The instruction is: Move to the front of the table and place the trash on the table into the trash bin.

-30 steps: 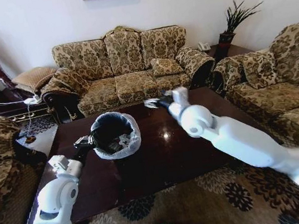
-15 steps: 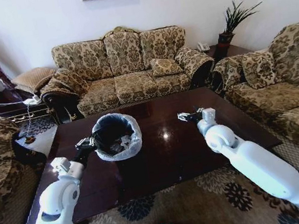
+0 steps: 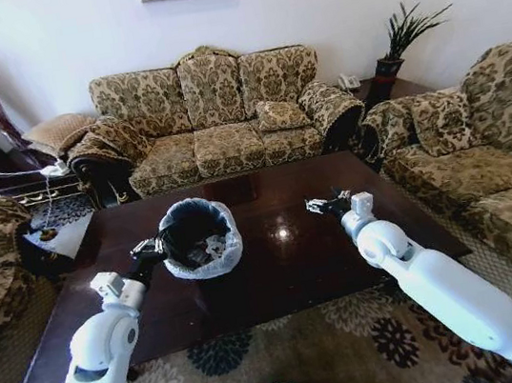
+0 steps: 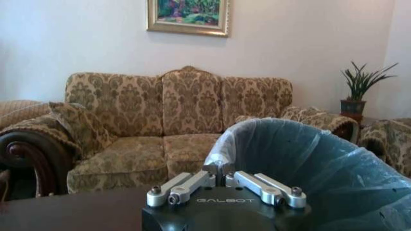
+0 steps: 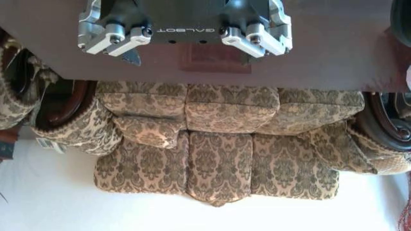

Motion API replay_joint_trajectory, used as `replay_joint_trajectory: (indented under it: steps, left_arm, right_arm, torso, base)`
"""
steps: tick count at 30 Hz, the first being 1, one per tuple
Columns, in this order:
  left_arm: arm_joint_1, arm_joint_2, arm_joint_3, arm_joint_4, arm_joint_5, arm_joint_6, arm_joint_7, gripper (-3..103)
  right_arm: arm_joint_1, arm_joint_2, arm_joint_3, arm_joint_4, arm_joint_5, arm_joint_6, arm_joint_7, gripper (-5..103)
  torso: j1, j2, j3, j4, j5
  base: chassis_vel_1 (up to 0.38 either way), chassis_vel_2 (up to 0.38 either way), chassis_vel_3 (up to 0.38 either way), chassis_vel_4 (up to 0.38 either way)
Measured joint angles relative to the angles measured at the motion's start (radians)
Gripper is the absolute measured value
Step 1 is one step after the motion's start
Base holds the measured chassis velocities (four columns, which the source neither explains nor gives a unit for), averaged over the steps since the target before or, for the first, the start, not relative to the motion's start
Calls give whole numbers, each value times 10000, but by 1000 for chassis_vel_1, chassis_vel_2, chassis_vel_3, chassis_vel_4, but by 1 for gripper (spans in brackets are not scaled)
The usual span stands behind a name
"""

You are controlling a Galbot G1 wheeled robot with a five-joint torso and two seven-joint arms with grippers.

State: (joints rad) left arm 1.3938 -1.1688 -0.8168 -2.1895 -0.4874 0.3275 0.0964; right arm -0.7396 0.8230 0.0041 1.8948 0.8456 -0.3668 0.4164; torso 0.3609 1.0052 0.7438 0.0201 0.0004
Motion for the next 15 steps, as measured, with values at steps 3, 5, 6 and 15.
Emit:
replay_joint_trajectory:
  steps: [3, 5, 6, 15]
  left_arm:
    - [11, -14, 1, -42, 1, 0, 15, 2]
    - [17, -23, 2, -65, 3, 0, 24, 2]
    - [17, -23, 2, -65, 3, 0, 24, 2]
    - [19, -24, 8, -69, 4, 0, 28, 2]
  right_arm:
    - [-9, 14, -1, -14, 11, 1, 47, 100]
    - [-15, 29, -1, -22, 26, 5, 81, 100]
    - [-15, 29, -1, -22, 26, 5, 81, 100]
    - [-5, 32, -14, -25, 45, 10, 102, 100]
  torso:
    - [1, 0, 0, -1, -3]
    - [-2, 1, -1, 1, -6]
    - [-2, 1, -1, 1, -6]
    - [0, 0, 0, 2, -3]
  base:
    - [-267, -233, 366, 363]
    - [-267, -247, 403, 404]
    - [-267, -254, 409, 404]
    - [-242, -262, 451, 474]
